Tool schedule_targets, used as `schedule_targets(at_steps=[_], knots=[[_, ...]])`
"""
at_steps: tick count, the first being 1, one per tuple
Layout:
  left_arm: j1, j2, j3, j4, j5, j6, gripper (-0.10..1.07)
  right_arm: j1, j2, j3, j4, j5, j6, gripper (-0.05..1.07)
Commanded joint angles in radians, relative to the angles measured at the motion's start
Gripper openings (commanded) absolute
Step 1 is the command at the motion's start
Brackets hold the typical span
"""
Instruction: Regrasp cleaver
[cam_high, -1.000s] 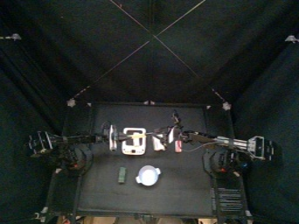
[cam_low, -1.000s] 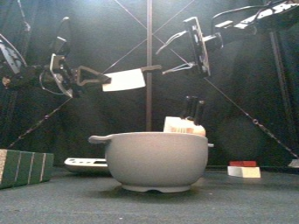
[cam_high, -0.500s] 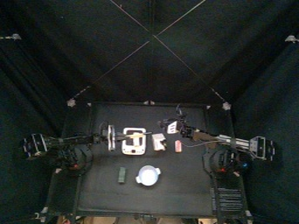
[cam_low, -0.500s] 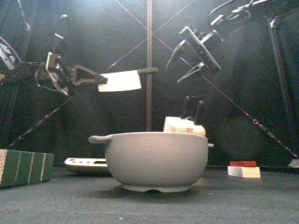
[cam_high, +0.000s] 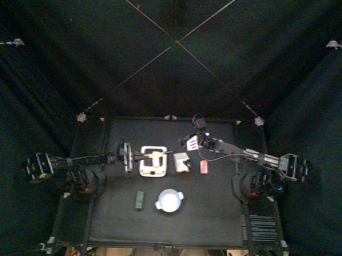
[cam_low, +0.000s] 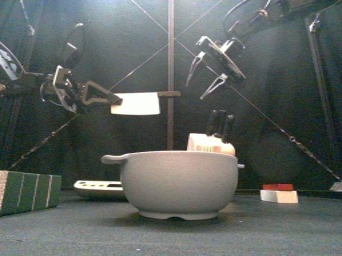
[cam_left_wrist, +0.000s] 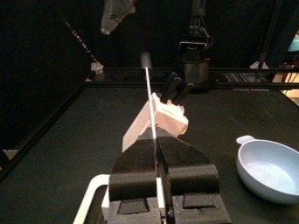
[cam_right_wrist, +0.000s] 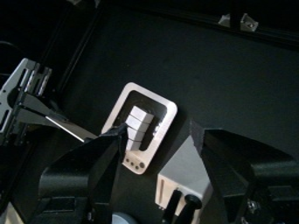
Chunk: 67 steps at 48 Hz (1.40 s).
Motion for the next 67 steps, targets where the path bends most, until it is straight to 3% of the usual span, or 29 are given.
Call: schedule_targets(at_steps=[1,6,17,27,34,52,67], knots=[[0.005,-0.005,-0.011,-0.002,0.006,0.003,0.16,-0.048,0.005,-0.038,0.164,0.002,-0.175,0.91],[0.005,-0.005,-0.011,-0.002,0.026,0.003,0.16,-0.078,0.040,-0.044,0.324,0.000,-0.422,0.91],[0.006,-0.006,-0.011,-0.002,0.046,0.003,0.16,-0.092,0.100,-0.071,0.551,-0.011,-0.939,0.91],[0.009,-0.006,0.005,0.000,0.057,0.003,0.16,-0.092,0.089,-0.069,0.765,-0.055,-1.227,0.91],[0.018,-0.006,0.011,0.002,0.057,0.005,0.16,-0.071,0.098,-0.066,0.805,-0.043,-1.387,0.91],[0.023,-0.006,0.017,0.003,0.055,0.061,0.16,-0.008,0.135,-0.051,0.765,-0.092,-1.557,0.91],[0.020,-0.008,0.015,0.003,0.057,0.063,0.16,0.032,0.186,-0.037,0.693,-0.147,-1.559,0.91]])
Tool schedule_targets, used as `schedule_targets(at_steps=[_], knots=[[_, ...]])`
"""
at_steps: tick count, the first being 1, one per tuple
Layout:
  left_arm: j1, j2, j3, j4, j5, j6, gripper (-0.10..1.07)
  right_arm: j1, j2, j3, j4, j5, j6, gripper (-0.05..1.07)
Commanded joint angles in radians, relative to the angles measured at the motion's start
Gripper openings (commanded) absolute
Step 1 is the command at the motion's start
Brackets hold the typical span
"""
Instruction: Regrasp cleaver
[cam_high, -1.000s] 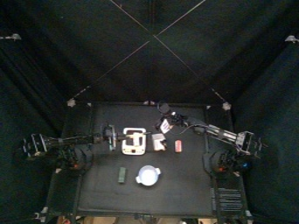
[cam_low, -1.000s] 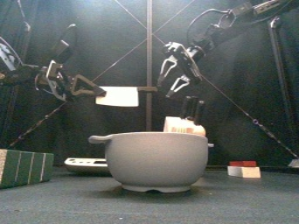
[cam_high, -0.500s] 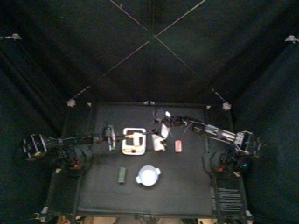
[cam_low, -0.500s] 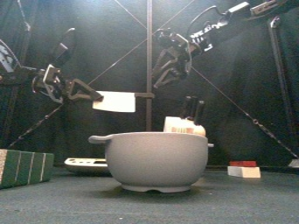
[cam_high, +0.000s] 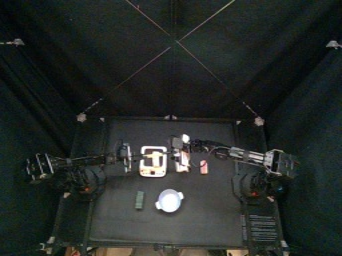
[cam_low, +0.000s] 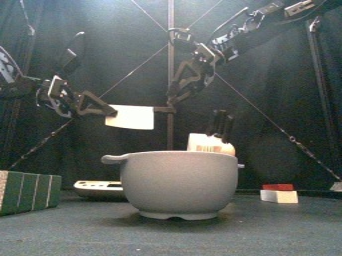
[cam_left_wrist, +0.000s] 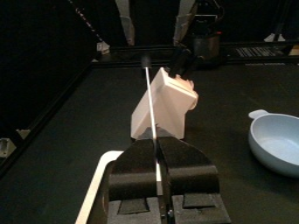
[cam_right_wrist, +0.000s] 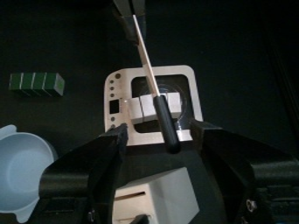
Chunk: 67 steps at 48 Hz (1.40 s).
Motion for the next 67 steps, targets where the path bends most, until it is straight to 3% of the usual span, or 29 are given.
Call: schedule_targets(at_steps=[1,9,28,44,60,67], knots=[[0.003,-0.005,-0.014,-0.003,-0.003,0.002,0.16,0.002,0.003,-0.015,-0.008,-0.018,-0.002,0.91],[0.003,-0.005,-0.014,-0.002,-0.003,0.002,0.16,-0.005,0.038,-0.026,-0.017,-0.020,0.000,0.89],[0.005,0.002,-0.011,0.012,-0.003,0.003,0.16,-0.012,0.081,-0.075,-0.020,0.049,-0.008,0.68],[0.006,0.009,-0.012,0.025,-0.003,0.003,0.16,-0.017,0.130,-0.155,-0.002,0.187,-0.014,0.67],[0.009,0.012,-0.009,0.025,0.020,0.003,0.16,-0.055,0.137,-0.172,-0.005,0.201,-0.017,0.65],[0.017,0.031,-0.017,0.025,0.025,0.003,0.16,-0.064,0.141,-0.166,-0.006,0.201,-0.017,0.56]])
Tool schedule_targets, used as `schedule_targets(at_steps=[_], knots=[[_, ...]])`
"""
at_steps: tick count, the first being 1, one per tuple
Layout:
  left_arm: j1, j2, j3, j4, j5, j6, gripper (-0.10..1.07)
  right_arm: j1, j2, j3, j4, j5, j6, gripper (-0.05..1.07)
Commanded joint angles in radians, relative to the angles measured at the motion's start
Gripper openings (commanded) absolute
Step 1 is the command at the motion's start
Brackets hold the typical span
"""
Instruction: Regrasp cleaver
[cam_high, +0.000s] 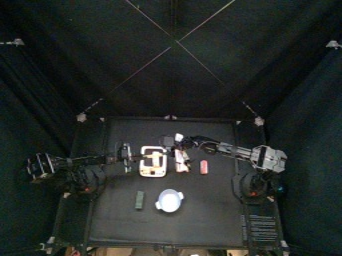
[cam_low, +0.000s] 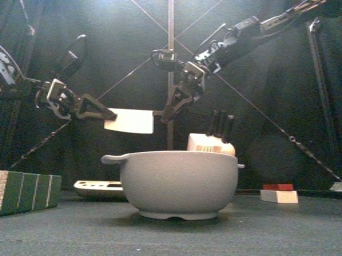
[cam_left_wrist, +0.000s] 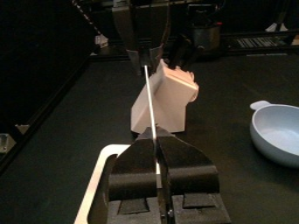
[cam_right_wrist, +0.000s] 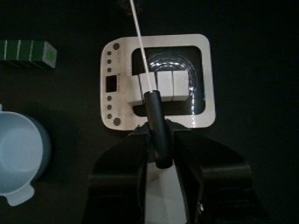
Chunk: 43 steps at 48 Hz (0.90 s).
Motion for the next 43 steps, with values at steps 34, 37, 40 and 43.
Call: schedule_targets(at_steps=[34,37,40,43], knots=[[0.037,0.106,-0.052,0.005,-0.002,0.049,0.16,-0.037,0.040,-0.026,-0.011,-0.031,0.002,0.41],[0.040,0.107,-0.052,0.005,-0.002,0.049,0.16,-0.037,0.040,-0.026,-0.012,-0.035,0.002,0.41],[0.041,0.110,-0.052,0.005,-0.002,0.049,0.16,-0.037,0.040,-0.025,-0.011,-0.041,0.002,0.41],[0.043,0.117,-0.051,0.005,-0.002,0.049,0.16,-0.035,0.043,-0.020,-0.012,-0.048,0.002,0.41]])
